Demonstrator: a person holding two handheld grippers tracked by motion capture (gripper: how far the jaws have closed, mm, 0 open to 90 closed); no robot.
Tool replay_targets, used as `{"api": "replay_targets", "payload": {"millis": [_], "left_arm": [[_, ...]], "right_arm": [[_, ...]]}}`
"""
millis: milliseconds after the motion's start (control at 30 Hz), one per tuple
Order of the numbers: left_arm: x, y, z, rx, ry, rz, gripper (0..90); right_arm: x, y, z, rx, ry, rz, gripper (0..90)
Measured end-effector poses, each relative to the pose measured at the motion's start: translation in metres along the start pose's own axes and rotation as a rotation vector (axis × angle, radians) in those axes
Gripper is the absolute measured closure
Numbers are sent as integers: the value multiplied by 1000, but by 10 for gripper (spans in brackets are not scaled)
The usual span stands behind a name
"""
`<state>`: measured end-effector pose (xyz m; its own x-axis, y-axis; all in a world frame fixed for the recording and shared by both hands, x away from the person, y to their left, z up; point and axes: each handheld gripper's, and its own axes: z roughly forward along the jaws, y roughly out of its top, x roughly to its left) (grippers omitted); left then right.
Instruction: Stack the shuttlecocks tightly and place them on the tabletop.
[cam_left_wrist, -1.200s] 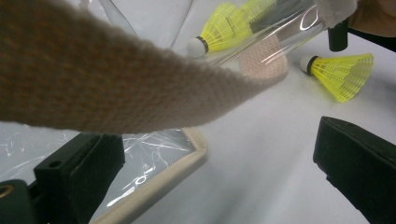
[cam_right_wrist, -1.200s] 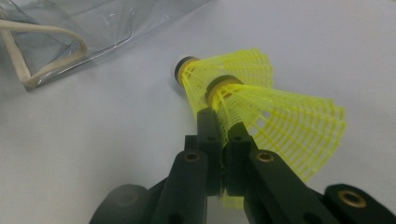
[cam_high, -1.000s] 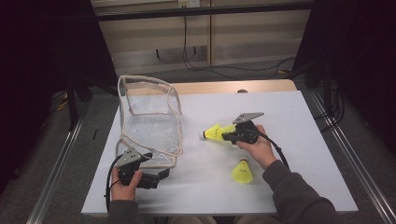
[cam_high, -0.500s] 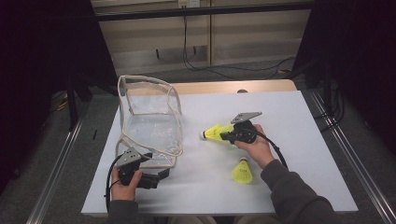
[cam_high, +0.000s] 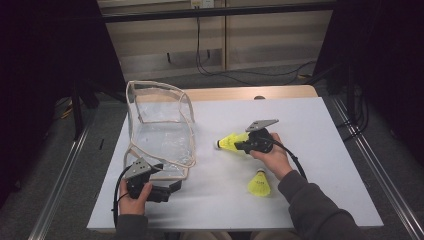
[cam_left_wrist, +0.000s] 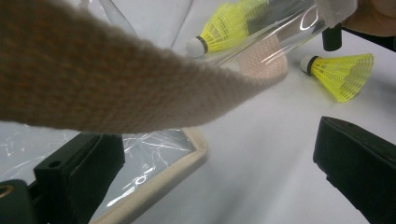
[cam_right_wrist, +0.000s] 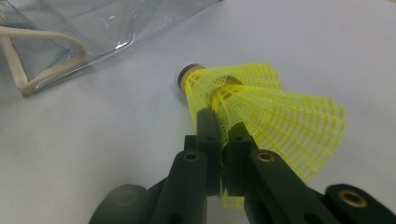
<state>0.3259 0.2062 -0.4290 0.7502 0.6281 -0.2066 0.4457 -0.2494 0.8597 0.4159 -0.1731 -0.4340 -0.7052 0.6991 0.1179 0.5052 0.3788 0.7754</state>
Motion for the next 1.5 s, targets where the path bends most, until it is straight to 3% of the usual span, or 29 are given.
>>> {"api": "replay_targets", "payload": {"millis": [1267, 1500], "left_arm": [[-1, 0, 0, -6, -2, 2, 19], [-1, 0, 0, -6, -1, 2, 19]], "right_arm": [[1, 1, 4, 13, 9, -4, 879], [1, 0, 5, 17, 8, 5, 838]]}}
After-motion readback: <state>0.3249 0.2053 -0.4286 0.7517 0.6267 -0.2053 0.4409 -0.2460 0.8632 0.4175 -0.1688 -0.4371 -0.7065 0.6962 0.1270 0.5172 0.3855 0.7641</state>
